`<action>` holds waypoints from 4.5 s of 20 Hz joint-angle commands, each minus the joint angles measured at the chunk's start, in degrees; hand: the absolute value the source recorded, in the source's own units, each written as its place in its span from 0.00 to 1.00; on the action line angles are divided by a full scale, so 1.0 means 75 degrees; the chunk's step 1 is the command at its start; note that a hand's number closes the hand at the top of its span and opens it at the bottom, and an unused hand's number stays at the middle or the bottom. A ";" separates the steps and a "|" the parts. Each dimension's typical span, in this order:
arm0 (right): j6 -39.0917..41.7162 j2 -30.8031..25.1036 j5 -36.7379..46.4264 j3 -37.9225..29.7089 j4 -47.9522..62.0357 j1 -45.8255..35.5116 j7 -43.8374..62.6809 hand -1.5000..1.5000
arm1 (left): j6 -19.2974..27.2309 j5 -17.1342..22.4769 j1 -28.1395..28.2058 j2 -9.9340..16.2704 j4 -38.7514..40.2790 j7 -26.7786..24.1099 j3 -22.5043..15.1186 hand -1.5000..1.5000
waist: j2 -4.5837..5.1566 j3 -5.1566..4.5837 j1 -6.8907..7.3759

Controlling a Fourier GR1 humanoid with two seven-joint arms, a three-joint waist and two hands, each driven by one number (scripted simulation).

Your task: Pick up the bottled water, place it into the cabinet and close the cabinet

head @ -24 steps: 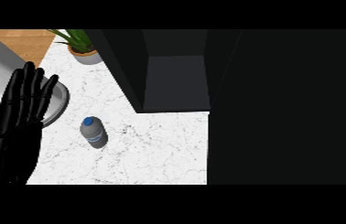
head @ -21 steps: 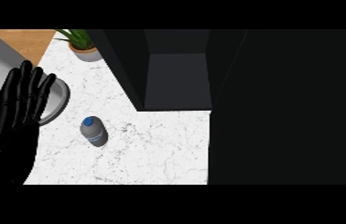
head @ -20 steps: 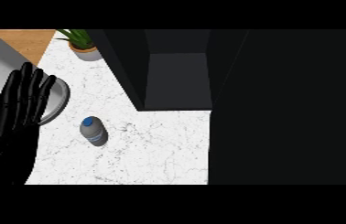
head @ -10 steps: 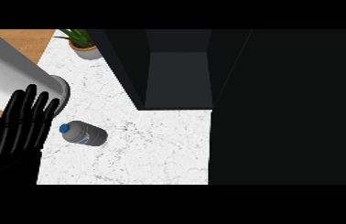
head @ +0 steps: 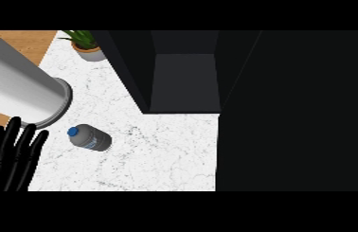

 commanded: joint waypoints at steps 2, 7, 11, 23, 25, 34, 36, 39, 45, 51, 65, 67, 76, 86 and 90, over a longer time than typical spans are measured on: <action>0.0296 0.0015 -0.0505 -0.0177 -0.0998 0.0901 -0.0078 0.00 | 0.0144 -0.0434 0.0691 -0.0126 0.0038 -0.0640 -0.0667 0.00 | 0.0001 0.0000 -0.0006; 0.0606 -0.0042 -0.0672 -0.0159 -0.1459 0.1729 -0.0313 0.00 | 0.0069 -0.0140 0.0687 0.0109 -0.0282 -0.0321 -0.0233 0.00 | -0.0009 -0.0001 -0.0061; 0.0513 0.0083 -0.0537 -0.0009 -0.1341 0.1569 -0.0290 0.00 | 0.0207 -0.0445 0.0734 -0.0004 0.0116 -0.0636 -0.0492 0.00 | 0.0008 -0.0003 -0.0014; 0.1138 -0.0021 -0.0582 0.0189 -0.2089 0.3225 -0.1114 0.00 | 0.0098 0.0855 0.0048 0.0047 0.1982 -0.1107 0.1082 0.00 | 0.0005 -0.0013 -0.0138; 0.1148 -0.0002 -0.0415 0.0153 -0.1746 0.2987 -0.1197 0.00 | -0.0038 0.1072 -0.0037 0.0236 0.2136 -0.1155 0.1476 0.00 | 0.0017 -0.0007 -0.0059; 0.1636 -0.0059 -0.0551 -0.0148 -0.1731 0.3979 -0.2113 0.00 | -0.0453 0.0880 -0.0252 0.0380 0.4532 -0.2652 0.1916 0.00 | 0.0004 -0.0005 -0.0115; 0.1474 -0.0033 -0.0593 -0.0107 -0.1807 0.3856 -0.1889 0.00 | -0.0422 0.0714 -0.0798 0.0507 0.5132 -0.2646 0.1994 0.00 | 0.0027 -0.0006 -0.0100; 0.1721 -0.0170 -0.0632 -0.0399 -0.1691 0.3935 -0.2344 0.00 | -0.0418 0.0727 -0.1144 0.0405 0.6108 -0.3180 0.2135 0.00 | 0.0026 -0.0007 -0.0118; 0.1961 -0.0027 -0.0321 -0.0296 -0.1481 0.4557 -0.2960 0.00 | -0.0581 0.0627 -0.1315 0.0216 0.7955 -0.4860 0.2340 0.00 | 0.0015 -0.0011 -0.0156; 0.2091 0.0003 -0.0396 -0.0315 -0.1636 0.4824 -0.3032 0.00 | -0.0592 0.0700 -0.2166 0.0405 0.9288 -0.5271 0.2723 0.00 | 0.0031 -0.0010 -0.0122; 0.2305 0.0026 -0.0470 -0.0694 -0.1513 0.4985 -0.3455 0.00 | -0.1360 0.1151 -0.3262 0.0875 1.1825 -0.6713 0.3435 0.00 | 0.0034 -0.0010 -0.0080; 0.2364 -0.0103 -0.0635 -0.0893 -0.1397 0.4884 -0.3383 0.00 | -0.1505 0.1200 -0.3383 0.0773 1.2498 -0.7413 0.3545 0.00 | 0.0051 -0.0014 -0.0082; 0.2738 0.0109 -0.0286 -0.1073 -0.1138 0.5107 -0.3962 0.00 | -0.2121 0.1705 -0.4183 0.0653 1.3133 -0.7385 0.3660 1.00 | 0.0021 -0.0007 -0.0101; 0.2819 0.0152 -0.0694 -0.1201 -0.1584 0.5251 -0.3649 0.00 | -0.2056 0.1745 -0.4579 0.0623 1.3346 -0.7563 0.3604 1.00 | 0.0030 -0.0004 -0.0020; 0.2901 0.0178 -0.0725 -0.1344 -0.1430 0.5340 -0.3878 0.00 | -0.1434 0.1519 -0.4761 0.0368 1.3202 -0.8494 0.3577 1.00 | 0.0024 -0.0005 -0.0056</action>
